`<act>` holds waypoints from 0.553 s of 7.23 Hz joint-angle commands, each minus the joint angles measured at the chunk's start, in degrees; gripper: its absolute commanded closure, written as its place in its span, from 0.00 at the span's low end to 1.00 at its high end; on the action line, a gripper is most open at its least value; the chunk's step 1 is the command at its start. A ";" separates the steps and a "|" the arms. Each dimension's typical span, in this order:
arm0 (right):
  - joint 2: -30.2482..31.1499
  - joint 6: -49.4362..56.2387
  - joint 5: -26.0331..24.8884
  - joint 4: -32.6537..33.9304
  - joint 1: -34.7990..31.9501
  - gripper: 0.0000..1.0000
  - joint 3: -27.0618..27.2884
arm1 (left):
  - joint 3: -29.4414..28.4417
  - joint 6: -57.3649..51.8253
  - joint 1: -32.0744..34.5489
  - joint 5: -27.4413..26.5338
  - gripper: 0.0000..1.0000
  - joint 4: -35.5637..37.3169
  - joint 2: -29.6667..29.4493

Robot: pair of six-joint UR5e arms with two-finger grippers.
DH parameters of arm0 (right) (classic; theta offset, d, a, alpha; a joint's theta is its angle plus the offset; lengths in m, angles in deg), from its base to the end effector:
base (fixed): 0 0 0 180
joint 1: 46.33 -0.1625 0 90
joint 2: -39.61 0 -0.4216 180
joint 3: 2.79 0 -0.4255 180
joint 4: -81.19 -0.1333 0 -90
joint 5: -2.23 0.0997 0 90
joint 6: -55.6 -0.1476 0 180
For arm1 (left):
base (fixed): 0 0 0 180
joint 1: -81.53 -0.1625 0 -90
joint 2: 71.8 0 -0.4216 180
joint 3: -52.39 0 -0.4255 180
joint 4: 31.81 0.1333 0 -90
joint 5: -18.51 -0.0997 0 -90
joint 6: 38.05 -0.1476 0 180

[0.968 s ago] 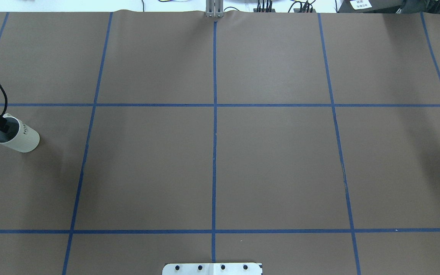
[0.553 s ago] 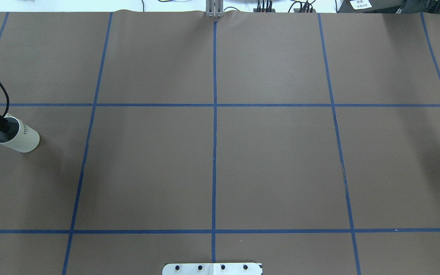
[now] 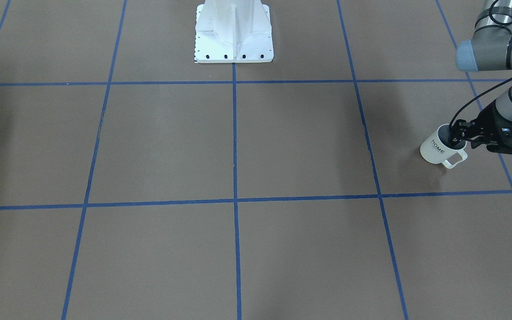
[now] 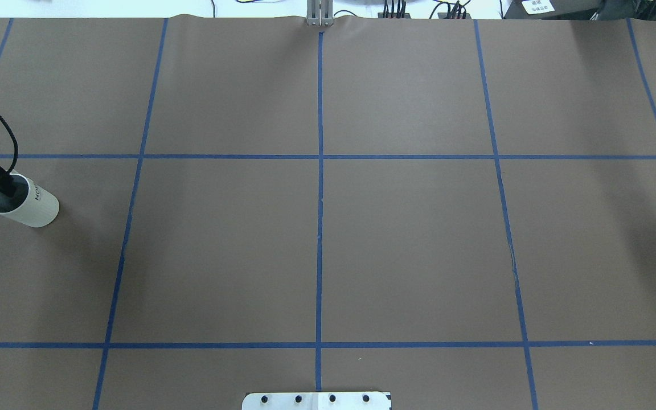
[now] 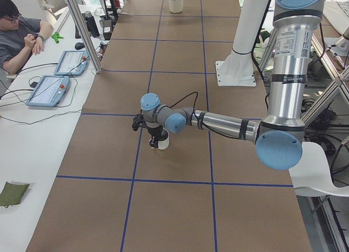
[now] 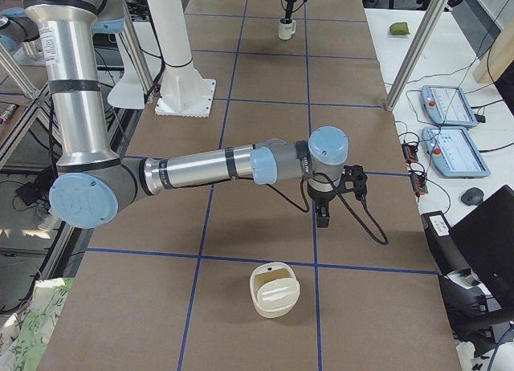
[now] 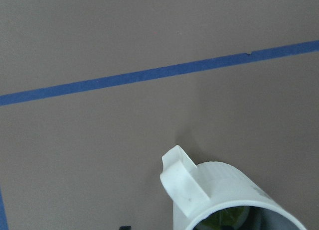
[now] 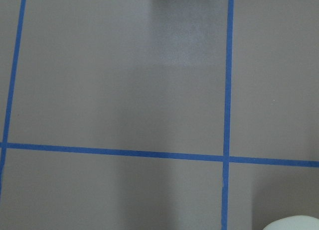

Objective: Left arm hands cup to right arm to dump lemon

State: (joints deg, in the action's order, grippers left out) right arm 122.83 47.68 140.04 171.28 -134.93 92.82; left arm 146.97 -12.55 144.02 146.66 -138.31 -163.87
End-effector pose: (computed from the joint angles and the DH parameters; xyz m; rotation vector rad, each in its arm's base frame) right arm 0.0097 -0.5843 0.5655 0.1338 -0.8445 0.0172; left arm 0.2283 -0.5296 0.6021 0.0550 0.7615 0.1678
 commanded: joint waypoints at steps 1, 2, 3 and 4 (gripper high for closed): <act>0.01 0.02 0.00 0.00 0.00 0.00 0.88 | -0.10 0.42 0.00 -0.09 0.89 0.24 -0.31; -0.07 0.02 0.00 0.00 0.09 0.00 0.98 | -0.02 0.43 0.00 0.09 1.00 0.24 -0.40; -0.34 -0.07 0.26 0.00 0.17 0.00 1.15 | 0.68 0.43 0.00 1.83 1.00 0.85 -0.40; -0.86 -0.07 0.44 0.00 0.44 0.00 1.15 | 1.12 0.51 0.52 10.81 1.00 2.34 -1.01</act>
State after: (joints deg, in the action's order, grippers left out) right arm 122.49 47.64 140.25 171.28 -134.74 93.88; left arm 147.49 -12.12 144.11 149.83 -137.35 -164.37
